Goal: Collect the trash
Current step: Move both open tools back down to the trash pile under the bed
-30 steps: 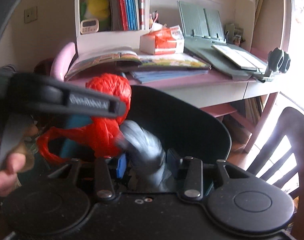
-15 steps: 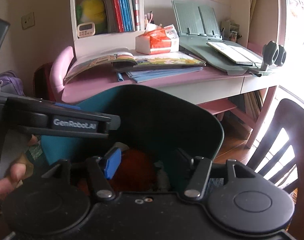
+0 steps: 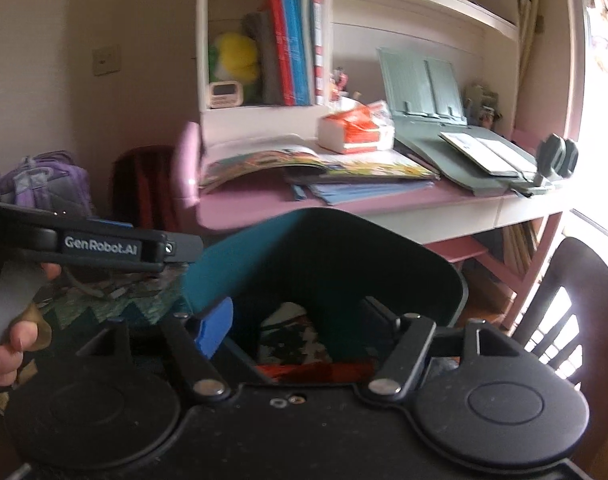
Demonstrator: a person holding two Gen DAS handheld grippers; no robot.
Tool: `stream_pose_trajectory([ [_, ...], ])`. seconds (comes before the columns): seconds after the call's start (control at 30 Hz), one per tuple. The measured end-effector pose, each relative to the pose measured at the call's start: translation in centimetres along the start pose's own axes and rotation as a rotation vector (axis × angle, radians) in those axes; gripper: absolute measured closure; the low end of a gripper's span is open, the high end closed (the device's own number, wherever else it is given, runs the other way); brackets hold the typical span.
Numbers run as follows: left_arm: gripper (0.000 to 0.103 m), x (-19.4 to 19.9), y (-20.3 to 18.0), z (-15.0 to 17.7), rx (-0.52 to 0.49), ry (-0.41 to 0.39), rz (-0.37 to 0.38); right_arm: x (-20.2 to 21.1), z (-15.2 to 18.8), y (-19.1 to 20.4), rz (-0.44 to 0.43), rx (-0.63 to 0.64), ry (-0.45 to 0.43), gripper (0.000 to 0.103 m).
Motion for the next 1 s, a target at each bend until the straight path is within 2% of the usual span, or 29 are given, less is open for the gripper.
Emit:
stream_pose_trajectory([
  [0.27,0.020,7.0,6.2,2.5,0.044,-0.029,-0.050,1.9,0.3,6.5,-0.122,0.052,-0.016,0.031],
  [0.3,0.018,8.1,7.2,3.0,0.049,-0.037,-0.070,1.9,0.5,7.4,-0.140,0.056,-0.012,0.031],
  [0.4,0.006,10.9,10.3,4.5,0.095,-0.049,-0.091,1.6,1.3,10.3,-0.196,0.068,0.011,0.030],
  [0.53,0.005,14.0,14.3,6.7,0.159,-0.067,-0.128,0.9,2.8,14.8,-0.269,0.098,0.047,0.030],
  [0.77,0.003,17.9,22.0,12.2,0.251,-0.072,-0.288,-0.8,6.3,23.5,-0.391,0.183,0.109,0.029],
  [1.0,0.000,20.5,30.2,18.7,0.392,-0.126,-0.390,-4.3,11.4,31.6,-0.489,0.250,0.216,0.029],
])
Point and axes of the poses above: each gripper's, at about its wrist camera, not at the fingertips, and x roughly against the way its jaws point, y to its left, z to its underside, the point moved 8 cm from there along -x, roughly the way its jaws point, and after that the axes turned 8 degrees about z, right-handed, at the moved point
